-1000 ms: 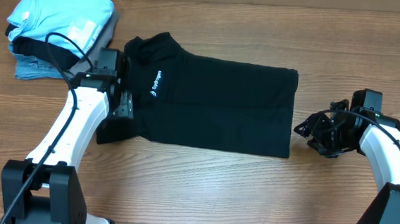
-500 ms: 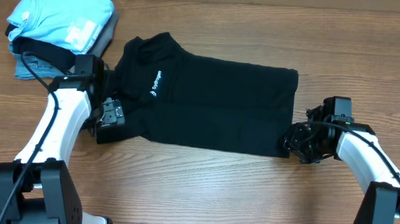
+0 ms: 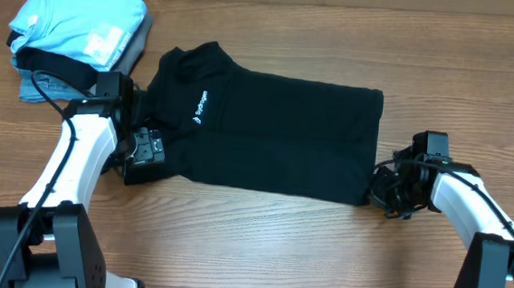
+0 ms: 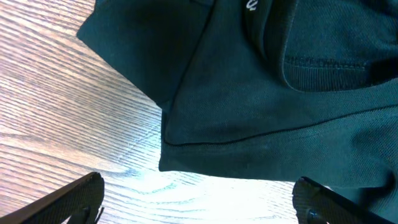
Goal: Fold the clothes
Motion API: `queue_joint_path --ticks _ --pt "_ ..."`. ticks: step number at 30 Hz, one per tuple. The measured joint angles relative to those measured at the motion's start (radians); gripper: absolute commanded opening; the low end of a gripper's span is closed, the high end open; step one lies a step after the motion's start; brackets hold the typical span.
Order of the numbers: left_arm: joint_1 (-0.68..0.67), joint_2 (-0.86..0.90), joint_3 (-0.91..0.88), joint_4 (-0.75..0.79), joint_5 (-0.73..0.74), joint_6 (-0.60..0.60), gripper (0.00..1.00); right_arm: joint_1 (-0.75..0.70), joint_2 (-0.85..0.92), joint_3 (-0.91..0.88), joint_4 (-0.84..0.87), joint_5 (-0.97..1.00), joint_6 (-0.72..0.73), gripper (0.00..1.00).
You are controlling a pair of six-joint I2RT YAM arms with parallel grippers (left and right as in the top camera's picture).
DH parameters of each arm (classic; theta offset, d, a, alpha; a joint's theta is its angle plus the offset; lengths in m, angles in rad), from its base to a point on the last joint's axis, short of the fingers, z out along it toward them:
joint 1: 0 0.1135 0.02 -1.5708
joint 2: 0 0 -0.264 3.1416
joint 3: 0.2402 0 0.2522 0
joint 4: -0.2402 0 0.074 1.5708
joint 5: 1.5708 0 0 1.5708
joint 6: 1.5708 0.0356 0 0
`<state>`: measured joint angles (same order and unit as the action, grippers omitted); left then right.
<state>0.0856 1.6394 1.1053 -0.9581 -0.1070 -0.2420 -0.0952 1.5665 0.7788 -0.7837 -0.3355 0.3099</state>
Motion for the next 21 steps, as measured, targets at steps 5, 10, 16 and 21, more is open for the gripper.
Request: queue_joint_path --ticks 5,10,16,21 --pt "0.000 0.000 -0.001 -0.008 0.024 0.031 0.97 0.000 0.000 0.109 -0.189 0.130 0.058 0.04" --pt "0.000 0.003 -0.011 0.020 0.061 0.071 0.96 -0.001 0.000 0.132 -0.250 0.210 0.118 0.04" --pt "0.000 0.045 -0.090 0.147 0.123 0.111 0.73 0.000 0.000 0.132 -0.246 0.239 0.143 0.04" --pt "0.000 0.098 -0.132 0.182 0.200 0.164 0.04 0.000 0.000 0.132 -0.225 0.247 0.148 0.04"
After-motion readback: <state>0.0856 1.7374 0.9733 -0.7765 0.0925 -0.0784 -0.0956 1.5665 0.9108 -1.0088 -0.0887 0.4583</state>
